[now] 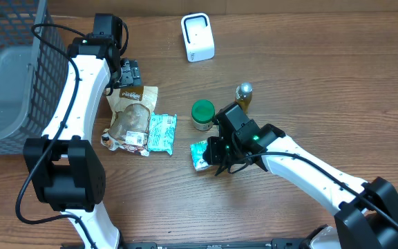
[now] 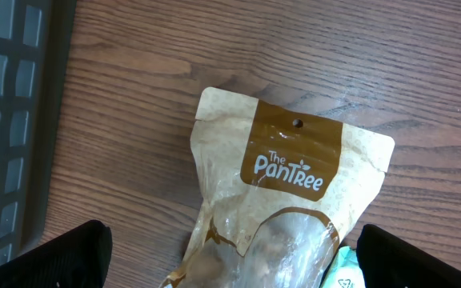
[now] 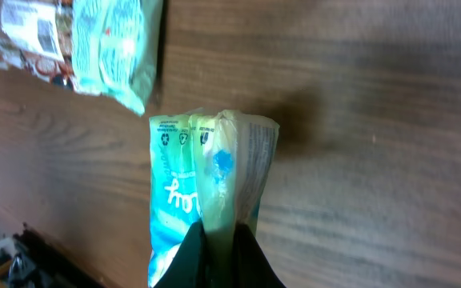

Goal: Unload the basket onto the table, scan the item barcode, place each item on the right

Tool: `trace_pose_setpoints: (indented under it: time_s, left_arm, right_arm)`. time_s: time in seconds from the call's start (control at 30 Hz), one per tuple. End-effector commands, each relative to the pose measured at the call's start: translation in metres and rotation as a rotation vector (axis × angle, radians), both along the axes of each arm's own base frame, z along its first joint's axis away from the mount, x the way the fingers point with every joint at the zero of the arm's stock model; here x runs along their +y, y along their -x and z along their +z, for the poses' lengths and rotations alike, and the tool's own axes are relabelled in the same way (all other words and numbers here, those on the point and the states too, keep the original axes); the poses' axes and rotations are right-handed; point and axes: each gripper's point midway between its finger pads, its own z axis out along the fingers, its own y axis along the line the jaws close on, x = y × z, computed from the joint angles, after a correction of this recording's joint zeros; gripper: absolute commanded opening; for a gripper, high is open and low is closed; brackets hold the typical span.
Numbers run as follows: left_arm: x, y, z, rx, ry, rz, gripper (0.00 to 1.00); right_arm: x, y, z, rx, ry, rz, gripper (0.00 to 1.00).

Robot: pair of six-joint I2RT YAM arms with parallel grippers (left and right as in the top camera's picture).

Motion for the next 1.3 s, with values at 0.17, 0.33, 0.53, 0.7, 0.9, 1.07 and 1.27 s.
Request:
trace_pose_setpoints:
  time_s: [0.17,0.33,0.53,0.7,0.9,1.07,1.27]
  left_arm:
    - [0.001,-0.003,0.007,-0.019,-0.018,0.002,1.0]
    - [0.001,-0.003,0.007,-0.019,-0.018,0.002,0.99]
    - [0.001,-0.003,0.007,-0.019,-0.018,0.002,1.0]
    - [0.001,-0.003,0.007,-0.019,-0.018,0.002,1.0]
    - [0.001,-0.003,0.007,-0.019,-0.018,0.002,1.0]
    - [0.001,-0.003,0.007,-0.019,-0.018,0.002,1.0]
    - [0.001,-0.003,0.007,-0.019,-0.018,0.002,1.0]
  right_arm:
    - [-0.001,-0.007,-0.03,0.065,0.048,-0.113,0.04]
    - [0.008,-0.027,-0.035,0.003,0.019,-0.141,0.04]
    - [-0.021,-0.064,-0.036,-0.148,0.154,-0.337,0.04]
    - [-0.011,-0.081,-0.025,-0.23,0.098,-0.336,0.04]
    - [-0.012,-0.092,-0.019,-0.283,0.097,-0.363,0.04]
    - [-0.004,-0.078,-0.024,-0.222,0.074,-0.293,0.04]
    - [0.018,-0.045,-0.024,-0.058,-0.04,-0.182,0.05]
